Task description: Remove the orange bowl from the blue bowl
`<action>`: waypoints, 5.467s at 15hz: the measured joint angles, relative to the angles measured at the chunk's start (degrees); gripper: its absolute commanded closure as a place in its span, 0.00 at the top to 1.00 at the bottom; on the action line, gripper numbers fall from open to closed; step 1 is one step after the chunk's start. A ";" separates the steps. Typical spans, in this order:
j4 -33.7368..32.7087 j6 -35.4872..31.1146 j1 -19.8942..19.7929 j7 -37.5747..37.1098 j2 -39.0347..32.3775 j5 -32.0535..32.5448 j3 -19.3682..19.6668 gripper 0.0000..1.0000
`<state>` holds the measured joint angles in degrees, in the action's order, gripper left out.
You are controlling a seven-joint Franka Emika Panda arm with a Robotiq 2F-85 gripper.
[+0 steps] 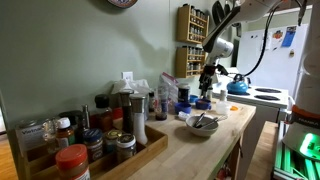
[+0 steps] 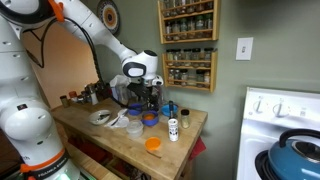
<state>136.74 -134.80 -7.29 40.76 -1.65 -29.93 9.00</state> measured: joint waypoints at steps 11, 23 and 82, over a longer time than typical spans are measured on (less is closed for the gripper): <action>1.83 -18.58 -0.69 0.88 -7.72 1.69 -1.80 0.62; 2.29 -20.18 -4.20 0.91 -8.07 4.48 -5.09 0.46; 6.98 -21.33 -3.80 3.03 -4.55 7.28 -6.66 0.02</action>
<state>143.72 -156.13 -11.10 43.78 -6.19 -22.65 2.35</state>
